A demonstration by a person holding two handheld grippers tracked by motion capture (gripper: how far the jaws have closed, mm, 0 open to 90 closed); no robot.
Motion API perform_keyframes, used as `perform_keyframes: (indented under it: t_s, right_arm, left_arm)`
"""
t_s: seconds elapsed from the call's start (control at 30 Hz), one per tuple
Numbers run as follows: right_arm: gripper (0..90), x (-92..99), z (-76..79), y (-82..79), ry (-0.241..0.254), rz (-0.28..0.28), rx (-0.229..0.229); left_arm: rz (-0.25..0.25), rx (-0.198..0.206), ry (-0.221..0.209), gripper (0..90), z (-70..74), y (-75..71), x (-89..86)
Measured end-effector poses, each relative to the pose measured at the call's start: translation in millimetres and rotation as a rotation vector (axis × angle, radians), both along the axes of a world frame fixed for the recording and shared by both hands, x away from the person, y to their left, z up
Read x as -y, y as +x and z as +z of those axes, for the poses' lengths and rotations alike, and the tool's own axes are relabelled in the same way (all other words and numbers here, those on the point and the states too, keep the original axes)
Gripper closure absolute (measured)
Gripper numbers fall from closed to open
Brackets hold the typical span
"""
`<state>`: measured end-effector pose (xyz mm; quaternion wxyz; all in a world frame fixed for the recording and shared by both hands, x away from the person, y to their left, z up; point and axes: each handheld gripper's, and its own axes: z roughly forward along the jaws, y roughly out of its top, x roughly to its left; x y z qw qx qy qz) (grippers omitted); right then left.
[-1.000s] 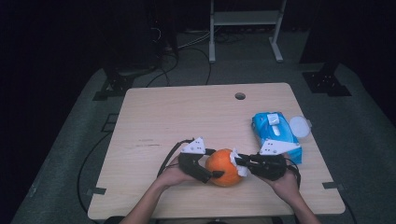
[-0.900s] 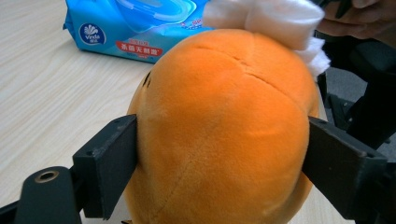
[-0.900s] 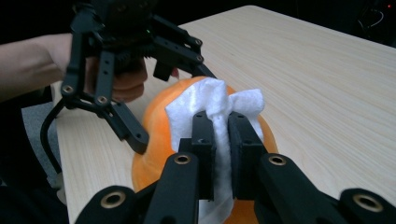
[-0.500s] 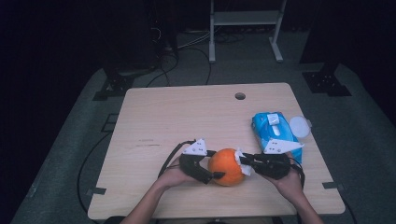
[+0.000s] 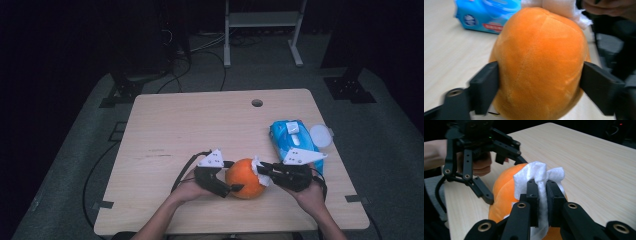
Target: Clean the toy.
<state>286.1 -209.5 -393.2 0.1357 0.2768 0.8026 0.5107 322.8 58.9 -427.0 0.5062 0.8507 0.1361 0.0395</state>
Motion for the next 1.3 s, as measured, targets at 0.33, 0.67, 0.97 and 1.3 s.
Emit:
perform_keyframes:
  t_s: [0.33, 0.67, 0.97, 1.3]
  right_arm:
    - [81.4, 1.8, 6.6, -4.5, -0.035, 0.004, 0.033]
    - [81.3, 0.3, 8.5, -4.9, -0.058, -0.007, 0.039]
    - [81.2, 12.2, 4.0, -1.6, -0.029, 0.031, 0.003]
    - [81.3, -0.1, 15.2, -8.7, -0.044, 0.02, 0.057]
  left_arm:
    - [0.051, -0.002, -0.005, 27.9, 2.1, -4.0, 5.0]
    - [0.035, 0.002, 0.016, 25.1, 3.6, -9.6, 11.3]
    - [-0.046, 0.023, -0.027, 12.8, 3.9, -0.9, 4.3]
    - [-0.011, 0.035, -0.029, 33.5, 8.3, -3.0, 9.7]
